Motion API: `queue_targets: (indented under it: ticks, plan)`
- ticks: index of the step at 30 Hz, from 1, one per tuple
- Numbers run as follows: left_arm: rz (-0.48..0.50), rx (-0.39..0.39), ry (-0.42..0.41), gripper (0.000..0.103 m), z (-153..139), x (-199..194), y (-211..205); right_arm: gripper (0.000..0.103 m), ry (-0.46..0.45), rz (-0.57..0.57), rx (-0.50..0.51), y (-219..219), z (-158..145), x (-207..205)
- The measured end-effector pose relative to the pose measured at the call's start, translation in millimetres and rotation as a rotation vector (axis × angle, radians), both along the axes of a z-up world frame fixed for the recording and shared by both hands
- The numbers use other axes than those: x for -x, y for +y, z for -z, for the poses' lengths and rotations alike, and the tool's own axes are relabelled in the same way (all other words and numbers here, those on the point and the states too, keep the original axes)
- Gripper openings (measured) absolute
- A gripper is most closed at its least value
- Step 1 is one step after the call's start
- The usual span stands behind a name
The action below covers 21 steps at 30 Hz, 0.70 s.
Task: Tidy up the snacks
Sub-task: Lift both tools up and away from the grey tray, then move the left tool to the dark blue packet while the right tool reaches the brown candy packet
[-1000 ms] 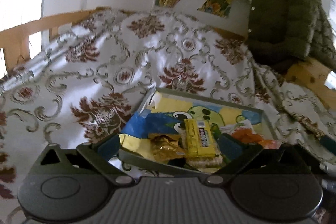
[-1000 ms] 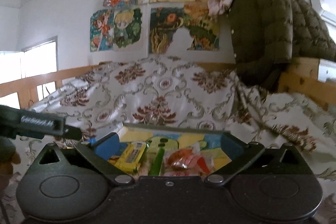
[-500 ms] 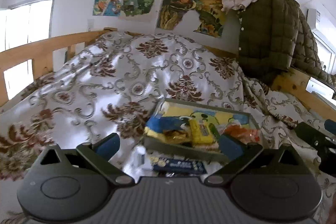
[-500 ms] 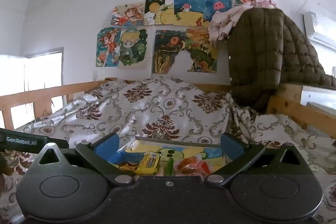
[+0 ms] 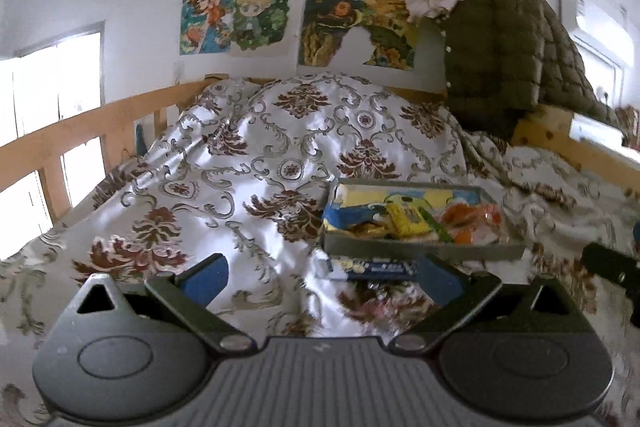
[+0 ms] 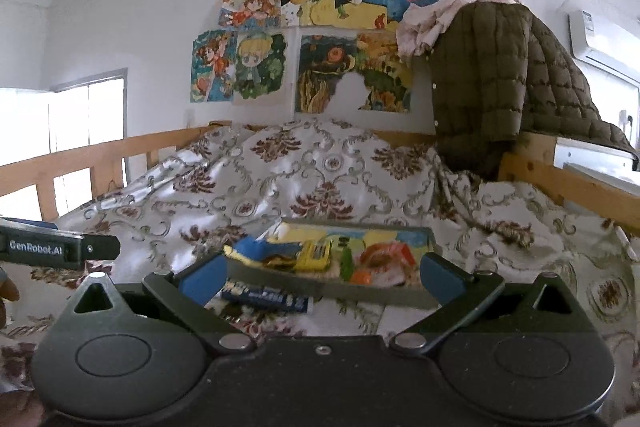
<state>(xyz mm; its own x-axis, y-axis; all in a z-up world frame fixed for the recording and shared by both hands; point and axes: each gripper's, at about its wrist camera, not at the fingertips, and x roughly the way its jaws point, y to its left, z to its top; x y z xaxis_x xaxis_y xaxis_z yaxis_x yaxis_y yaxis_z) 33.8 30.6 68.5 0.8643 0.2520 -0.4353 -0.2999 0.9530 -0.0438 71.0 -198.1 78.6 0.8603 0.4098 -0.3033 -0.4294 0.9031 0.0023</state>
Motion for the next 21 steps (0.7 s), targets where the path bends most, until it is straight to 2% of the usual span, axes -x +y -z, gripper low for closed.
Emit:
queue_targets:
  ticks: [4,11,17,21]
  plan:
    - [0.022,-0.041,-0.012,0.103,-9.8,17.3,3.1,0.102,0.024,0.022,-0.019,4.8,-9.5,18.1]
    - [-0.003,-0.137,-0.113,0.103,-55.0,48.4,-1.1,0.102,0.038,0.025,-0.01,13.4,-42.0,44.3]
    - [-0.054,-0.102,-0.119,0.103,-72.2,56.4,-8.7,0.102,0.06,0.054,0.007,8.7,-58.6,52.4]
    - [-0.059,-0.035,-0.122,0.103,-76.5,51.9,-1.5,0.102,0.095,0.073,-0.013,2.3,-60.0,46.9]
